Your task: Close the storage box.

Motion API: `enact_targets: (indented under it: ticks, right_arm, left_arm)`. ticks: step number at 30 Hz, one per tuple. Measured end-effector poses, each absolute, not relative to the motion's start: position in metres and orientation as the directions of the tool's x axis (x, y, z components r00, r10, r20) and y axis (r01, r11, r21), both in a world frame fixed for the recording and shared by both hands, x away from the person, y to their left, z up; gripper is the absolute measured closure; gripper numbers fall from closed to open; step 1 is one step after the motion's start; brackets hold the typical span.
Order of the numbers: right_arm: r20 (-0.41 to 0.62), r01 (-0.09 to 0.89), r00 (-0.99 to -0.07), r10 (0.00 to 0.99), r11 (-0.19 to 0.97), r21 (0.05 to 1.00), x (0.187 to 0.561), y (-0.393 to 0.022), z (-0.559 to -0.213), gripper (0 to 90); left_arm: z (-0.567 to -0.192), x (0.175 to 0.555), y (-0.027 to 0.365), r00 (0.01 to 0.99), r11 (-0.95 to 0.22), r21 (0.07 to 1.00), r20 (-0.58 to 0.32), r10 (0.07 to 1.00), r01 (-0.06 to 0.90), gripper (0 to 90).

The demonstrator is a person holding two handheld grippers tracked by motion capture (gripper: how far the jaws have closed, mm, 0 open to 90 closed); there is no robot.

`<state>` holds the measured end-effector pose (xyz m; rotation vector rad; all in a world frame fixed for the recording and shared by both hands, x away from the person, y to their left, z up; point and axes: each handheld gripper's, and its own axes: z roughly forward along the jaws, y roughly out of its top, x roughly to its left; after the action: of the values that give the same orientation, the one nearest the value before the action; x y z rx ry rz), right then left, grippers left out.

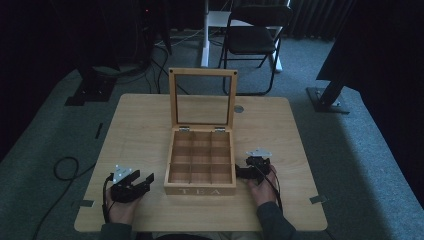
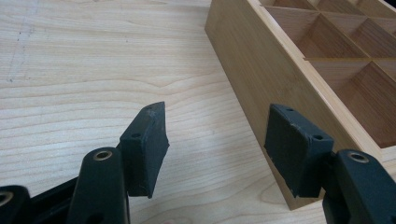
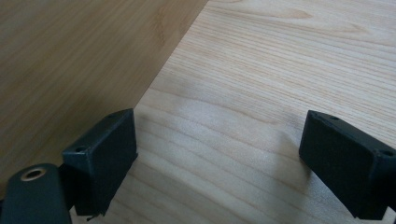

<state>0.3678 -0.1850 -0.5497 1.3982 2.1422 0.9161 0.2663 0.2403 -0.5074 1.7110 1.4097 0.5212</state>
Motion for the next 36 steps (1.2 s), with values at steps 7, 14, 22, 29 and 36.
enact_targets:
  ticks: [7,14,22,29,36]
  right_arm:
    - [0.007,0.637,-0.407,0.914,0.278,0.719,0.368,-0.184,-0.55,10.8]
    - [0.008,0.651,-0.39,0.921,0.27,0.709,0.365,-0.184,-0.547,15.9]
    - [0.008,0.677,-0.381,0.925,0.272,0.684,0.361,-0.184,-0.539,39.8]
    - [0.022,0.673,-0.433,0.901,0.307,0.673,0.358,-0.178,-0.536,47.4]
    - [-0.053,0.615,-0.468,0.882,0.368,0.698,0.35,-0.172,-0.518,50.7]
  left_arm:
    - [-0.507,0.266,0.239,0.285,-0.02,0.805,-0.186,0.94,0.592,39.6]
    - [-0.508,0.266,0.24,0.282,-0.016,0.807,-0.188,0.941,0.591,39.6]
    - [-0.507,0.265,0.238,0.29,-0.023,0.805,-0.186,0.939,0.593,39.6]
    - [-0.508,0.265,0.238,0.289,-0.02,0.805,-0.189,0.939,0.592,39.6]
    - [-0.507,0.264,0.24,0.28,-0.006,0.806,-0.199,0.939,0.592,39.6]
